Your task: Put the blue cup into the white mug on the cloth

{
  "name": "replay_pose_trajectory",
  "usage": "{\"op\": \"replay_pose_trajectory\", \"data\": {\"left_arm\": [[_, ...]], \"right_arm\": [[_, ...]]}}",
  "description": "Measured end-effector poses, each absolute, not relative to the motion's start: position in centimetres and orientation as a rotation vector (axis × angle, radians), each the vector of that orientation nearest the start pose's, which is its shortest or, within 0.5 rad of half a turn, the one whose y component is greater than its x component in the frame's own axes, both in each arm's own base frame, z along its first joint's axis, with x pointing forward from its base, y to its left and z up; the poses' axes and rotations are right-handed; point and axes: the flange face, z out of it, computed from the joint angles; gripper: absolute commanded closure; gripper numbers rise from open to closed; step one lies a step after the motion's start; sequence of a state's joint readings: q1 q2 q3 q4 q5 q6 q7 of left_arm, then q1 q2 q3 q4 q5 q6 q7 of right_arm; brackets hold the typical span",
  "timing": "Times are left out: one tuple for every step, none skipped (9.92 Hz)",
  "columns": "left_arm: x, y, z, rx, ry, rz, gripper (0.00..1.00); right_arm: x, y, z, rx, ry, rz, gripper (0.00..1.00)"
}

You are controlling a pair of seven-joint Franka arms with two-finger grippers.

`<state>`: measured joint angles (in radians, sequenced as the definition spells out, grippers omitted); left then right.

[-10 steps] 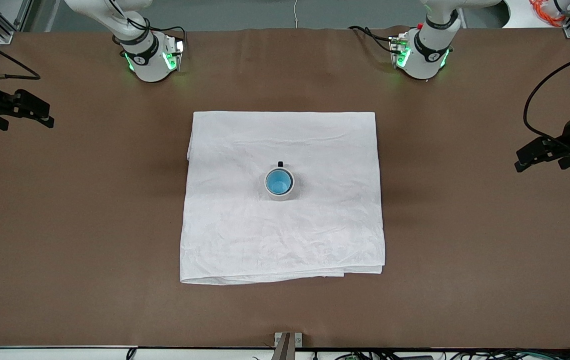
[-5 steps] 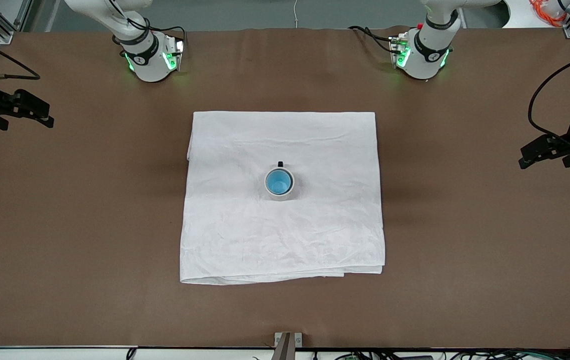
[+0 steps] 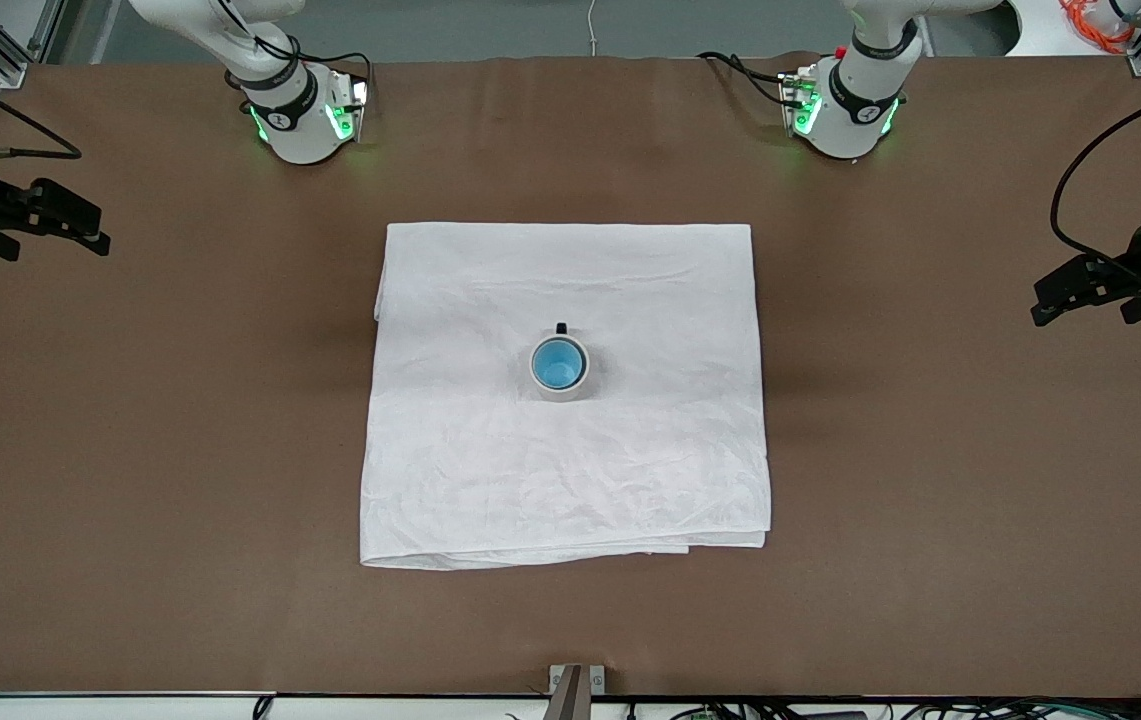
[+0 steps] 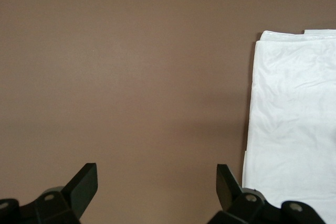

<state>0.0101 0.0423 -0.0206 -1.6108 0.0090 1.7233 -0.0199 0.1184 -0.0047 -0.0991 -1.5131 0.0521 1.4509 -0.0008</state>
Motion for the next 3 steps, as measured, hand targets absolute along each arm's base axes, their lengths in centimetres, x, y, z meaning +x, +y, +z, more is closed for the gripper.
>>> {"op": "replay_pose_trajectory", "data": {"left_arm": [[58.1, -0.3, 59.6, -3.132, -0.019, -0.113, 0.0], [58.1, -0.2, 59.6, -3.133, -0.03, -0.113, 0.0], [58.1, -0.2, 59.5, -3.135, -0.058, -0.111, 0.0]], "right_arm": [[54.1, 2.6, 64.2, -3.073, -0.027, 0.097, 0.0], [54.4, 4.3, 63.8, -3.075, -0.036, 0.103, 0.0], [54.6, 5.5, 63.4, -3.077, -0.05, 0.103, 0.0]]}}
